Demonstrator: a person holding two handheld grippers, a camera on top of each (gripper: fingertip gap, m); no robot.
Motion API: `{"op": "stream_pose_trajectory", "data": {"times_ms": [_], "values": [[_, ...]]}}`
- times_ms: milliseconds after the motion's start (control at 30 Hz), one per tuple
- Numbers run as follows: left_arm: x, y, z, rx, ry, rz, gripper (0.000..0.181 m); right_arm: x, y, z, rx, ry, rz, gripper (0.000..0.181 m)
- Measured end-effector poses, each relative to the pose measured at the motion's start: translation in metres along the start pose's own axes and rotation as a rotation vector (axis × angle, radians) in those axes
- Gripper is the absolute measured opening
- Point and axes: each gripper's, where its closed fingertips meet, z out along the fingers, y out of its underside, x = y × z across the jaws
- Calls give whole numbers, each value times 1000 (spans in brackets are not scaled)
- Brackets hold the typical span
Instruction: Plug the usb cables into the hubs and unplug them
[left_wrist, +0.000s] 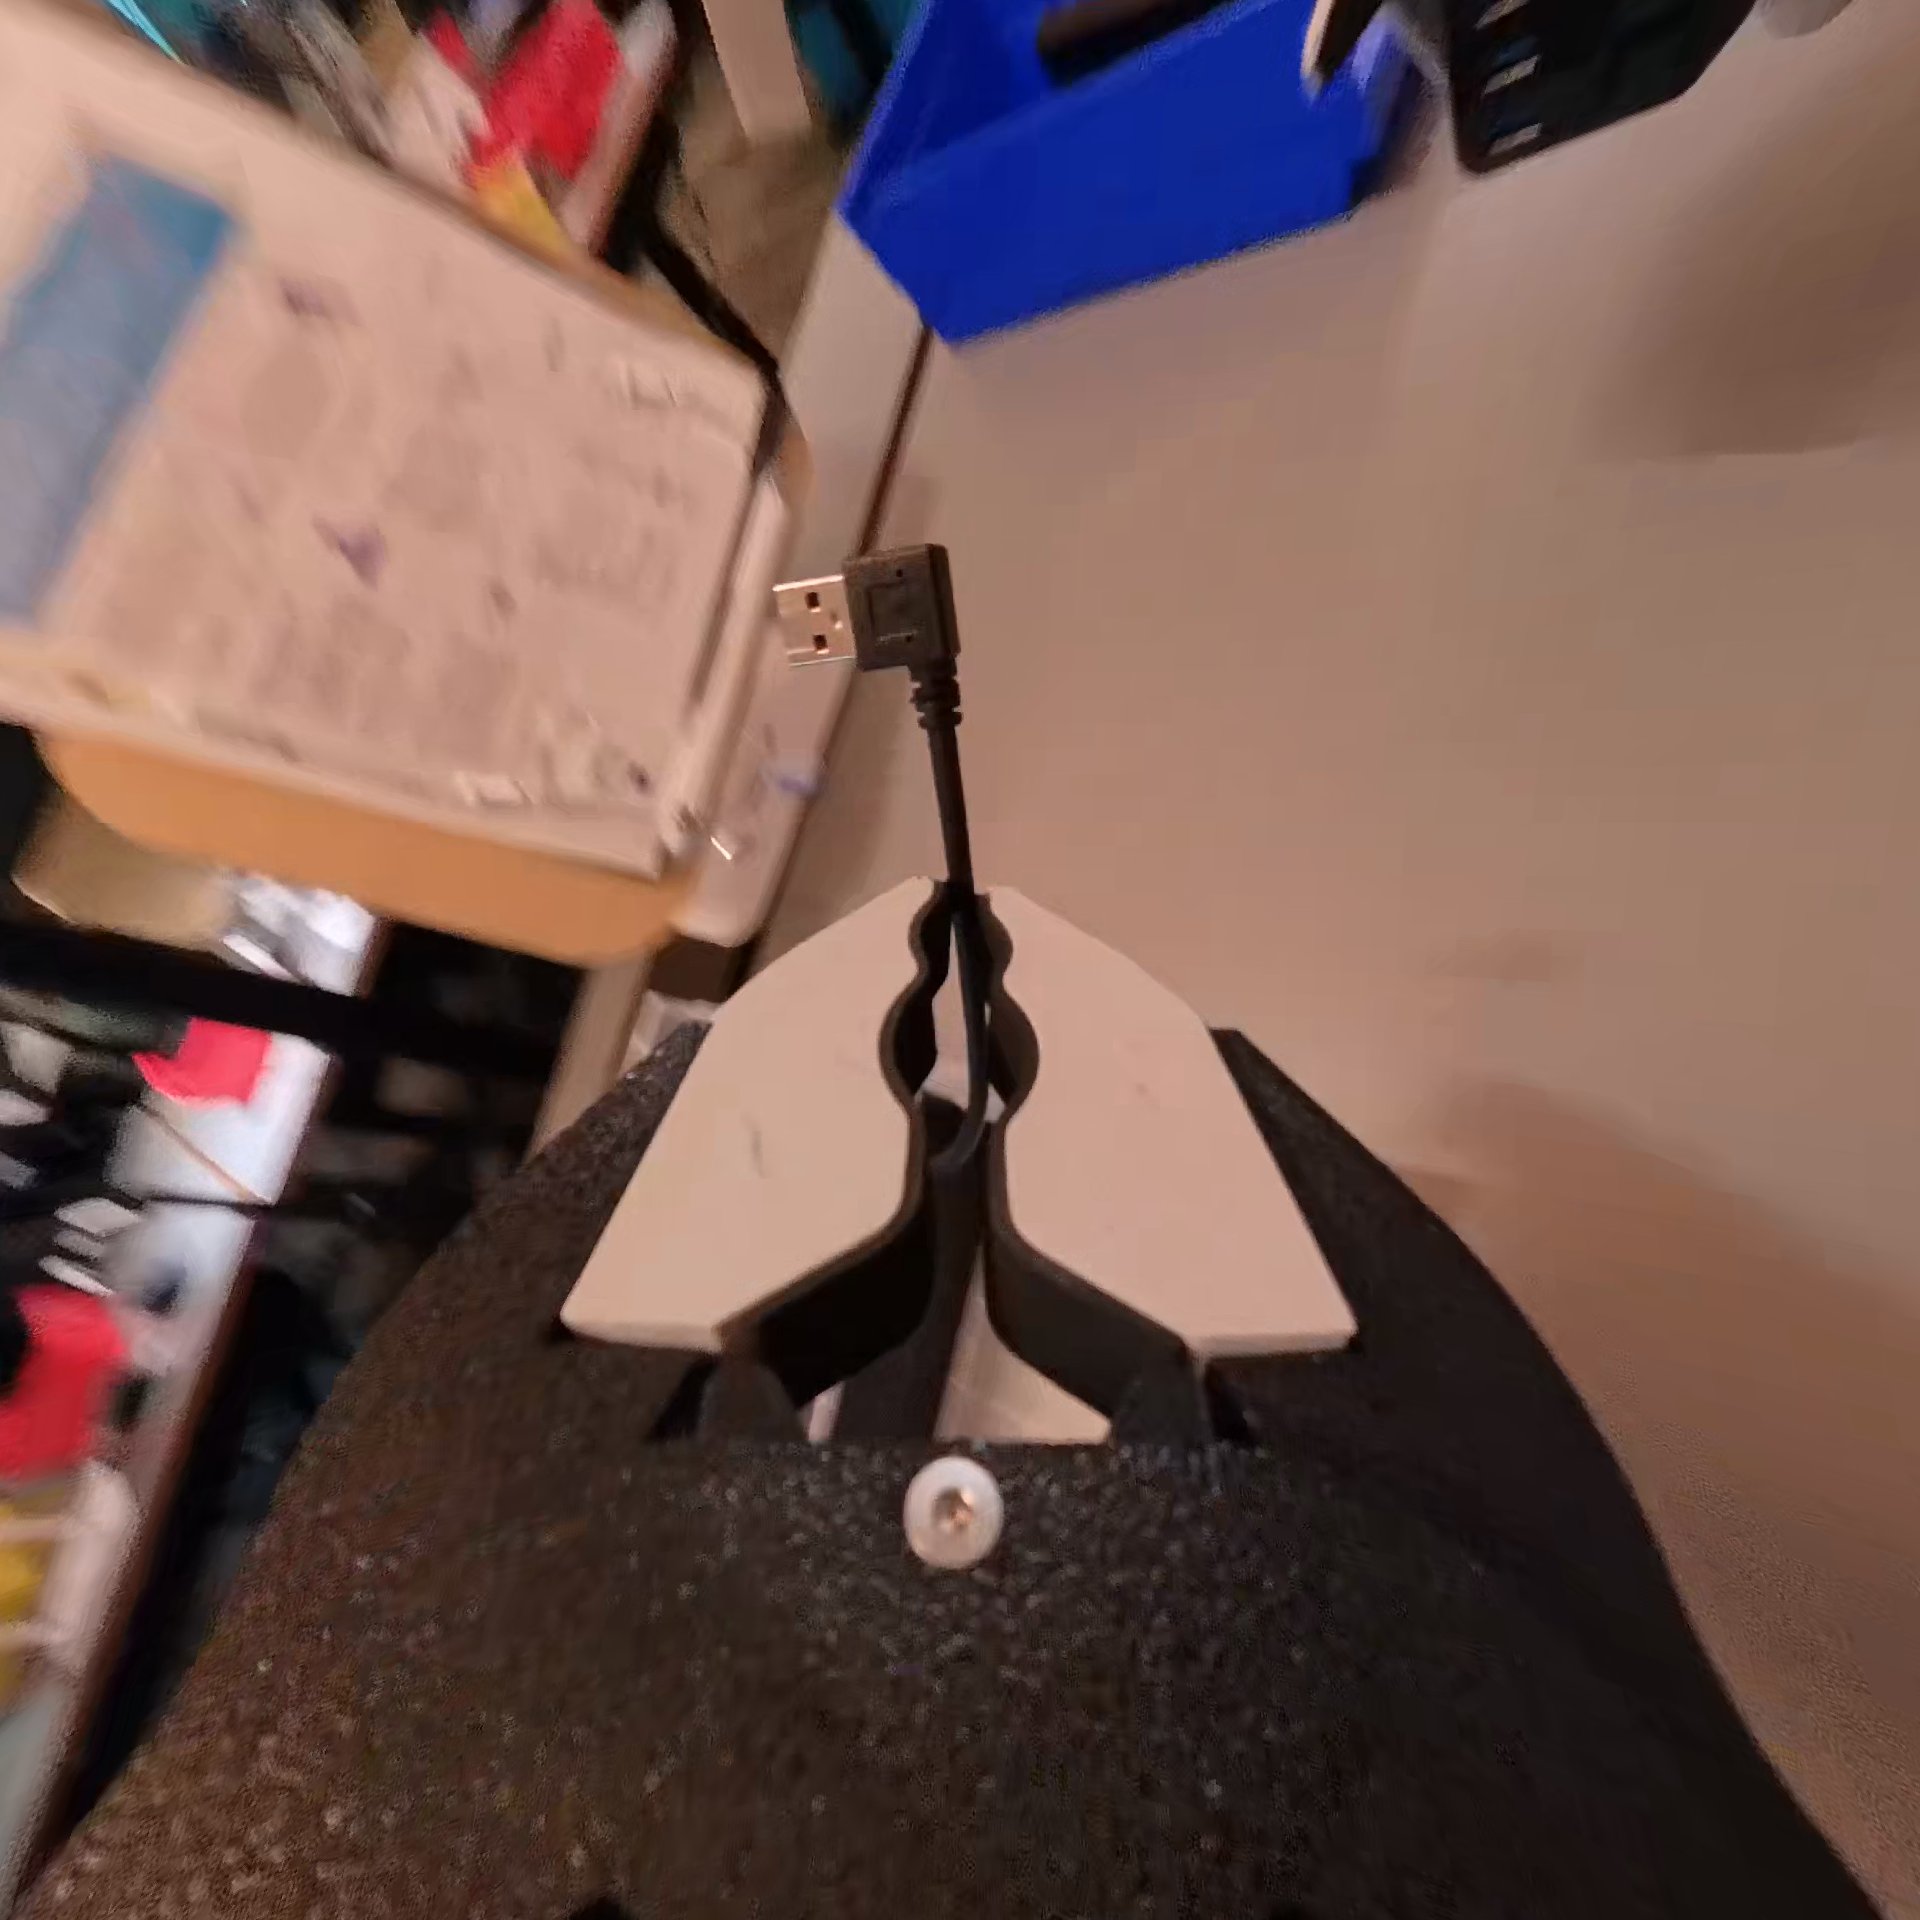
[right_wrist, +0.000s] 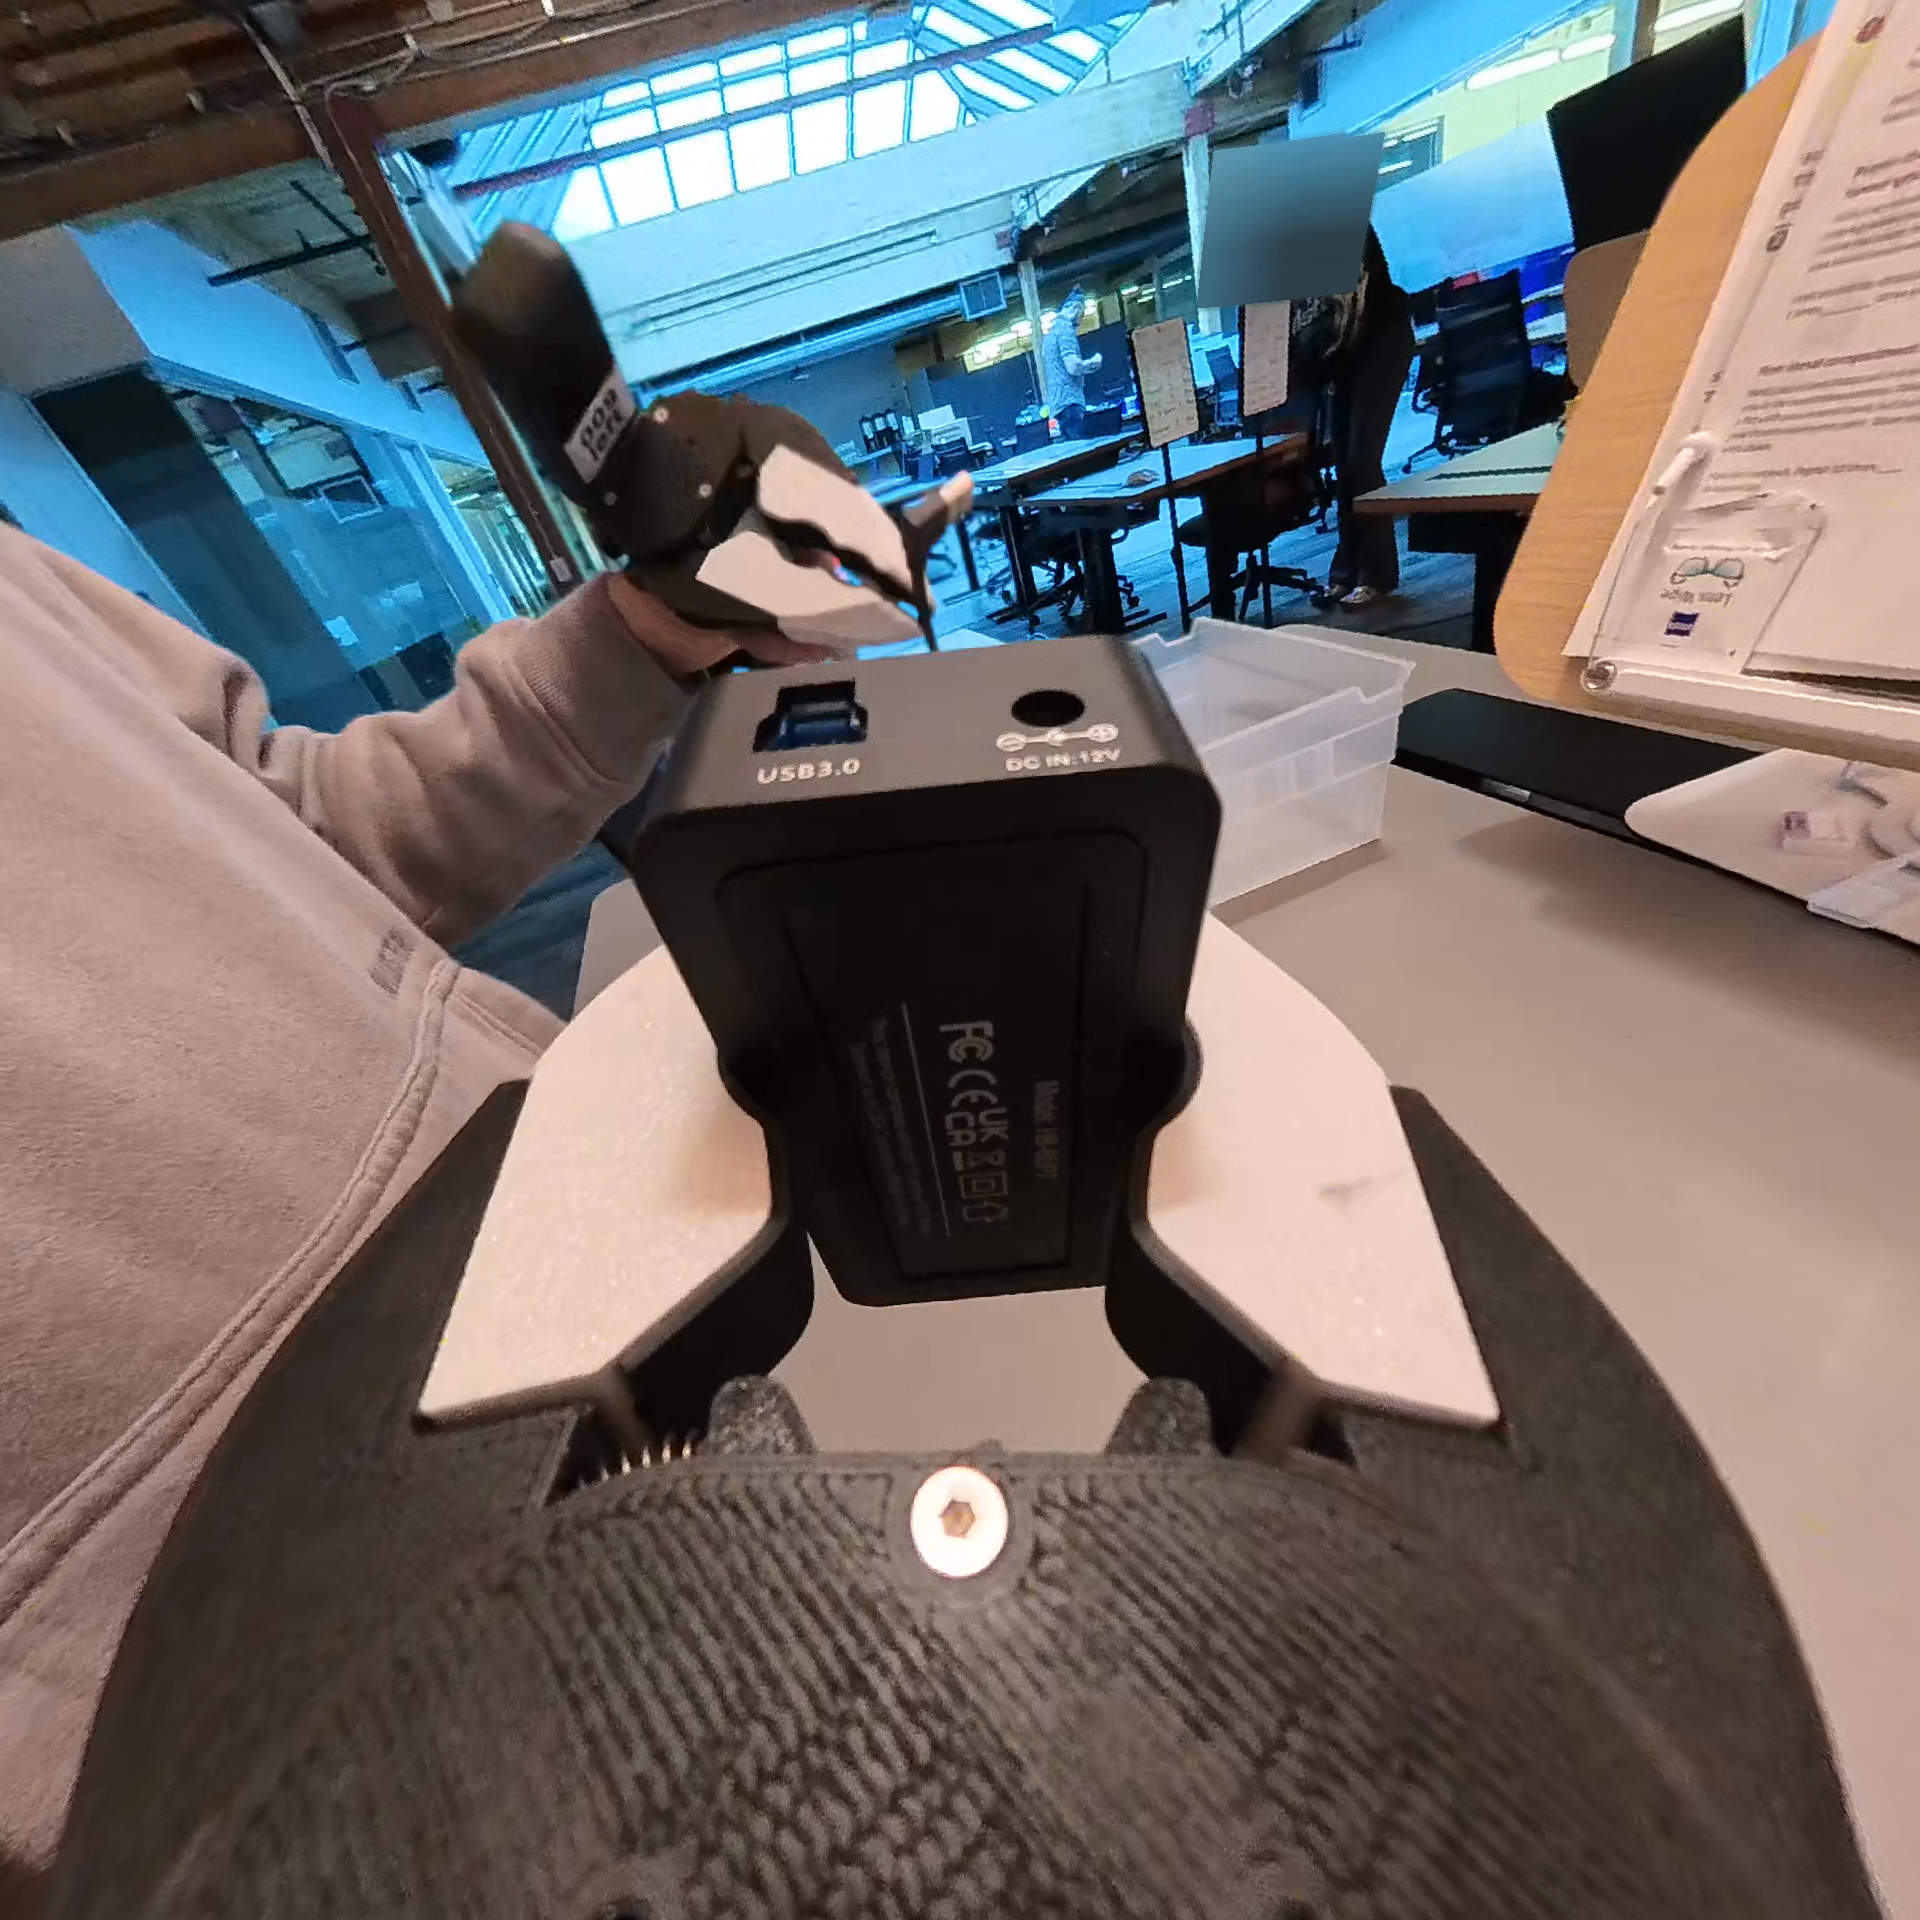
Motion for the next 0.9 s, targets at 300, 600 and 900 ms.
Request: {"op": "stream_pose_trajectory", "data": {"times_ms": [300, 600, 900], "values": [[16, -82, 25, 188, -388, 580, 3, -2, -5, -12, 0, 27, -49, 71], [104, -42, 113, 141, -65, 628, 3, 0, -1, -29, 20, 60, -47, 72], [151, -40, 136, 137, 388, 175, 2, 5, -2, -43, 47, 76, -29, 72]]}}
